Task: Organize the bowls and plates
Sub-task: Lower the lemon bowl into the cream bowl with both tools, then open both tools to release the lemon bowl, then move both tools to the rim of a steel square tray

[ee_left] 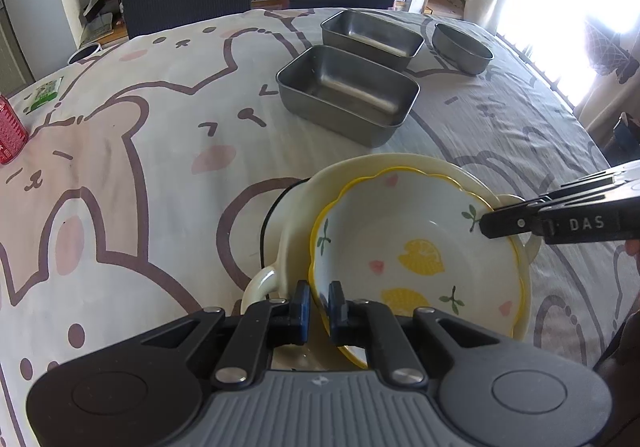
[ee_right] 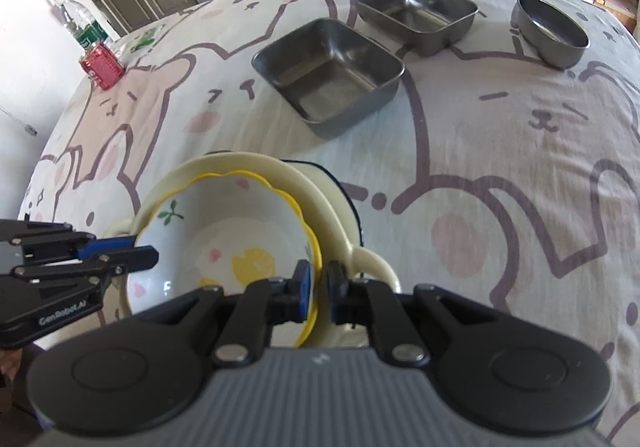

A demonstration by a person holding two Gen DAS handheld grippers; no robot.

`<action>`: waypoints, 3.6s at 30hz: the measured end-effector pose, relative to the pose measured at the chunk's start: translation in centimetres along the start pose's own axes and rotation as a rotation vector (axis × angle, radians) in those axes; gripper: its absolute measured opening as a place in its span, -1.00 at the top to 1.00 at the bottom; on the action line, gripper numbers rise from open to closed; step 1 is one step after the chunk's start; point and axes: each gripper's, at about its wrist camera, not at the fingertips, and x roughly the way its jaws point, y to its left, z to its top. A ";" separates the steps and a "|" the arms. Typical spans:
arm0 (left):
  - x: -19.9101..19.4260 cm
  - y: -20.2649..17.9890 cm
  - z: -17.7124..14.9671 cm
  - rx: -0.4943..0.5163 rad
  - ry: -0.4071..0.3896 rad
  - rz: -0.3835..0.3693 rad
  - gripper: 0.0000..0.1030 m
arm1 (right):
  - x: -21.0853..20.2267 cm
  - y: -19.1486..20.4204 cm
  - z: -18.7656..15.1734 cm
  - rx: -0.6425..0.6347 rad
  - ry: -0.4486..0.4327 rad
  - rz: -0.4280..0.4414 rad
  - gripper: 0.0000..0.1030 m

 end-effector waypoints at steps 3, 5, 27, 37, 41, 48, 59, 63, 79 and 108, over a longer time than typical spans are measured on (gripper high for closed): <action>0.0 0.1 0.0 -0.007 0.004 -0.002 0.79 | -0.1 -0.1 -0.2 -0.008 0.001 0.007 0.79; -0.1 0.1 0.0 -0.013 0.007 -0.005 0.79 | -0.2 0.1 -0.5 -0.024 0.003 0.005 0.79; -2.4 -0.6 -0.1 -0.006 -0.013 0.007 0.51 | -1.5 1.2 -1.6 -0.118 -0.032 -0.009 0.44; -3.6 -0.7 -0.7 -0.005 -0.026 0.009 0.28 | -2.4 1.4 -2.3 -0.131 -0.058 -0.045 0.13; -4.0 -0.9 -0.8 0.000 -0.034 0.003 0.13 | -3.1 1.2 -2.6 -0.137 -0.071 -0.057 0.12; -5.3 -1.7 -0.8 0.021 -0.077 -0.001 -0.50 | -4.6 1.3 -3.4 -0.148 -0.109 -0.057 -0.09; -7.7 -2.1 2.4 0.052 -0.268 0.078 -1.00 | -8.4 0.0 -2.7 -0.057 -0.302 -0.054 -0.97; -7.3 -2.0 4.7 0.046 -0.318 0.101 -1.00 | -8.9 -0.9 -1.7 0.018 -0.350 -0.061 -0.99; 2.2 0.5 13.7 0.014 -0.320 0.252 -1.00 | -2.5 -4.8 5.2 0.378 -0.317 -0.066 -0.99; 12.1 0.9 16.4 0.114 -0.158 0.446 -1.00 | 7.0 -4.5 8.2 0.146 -0.144 -0.247 -0.99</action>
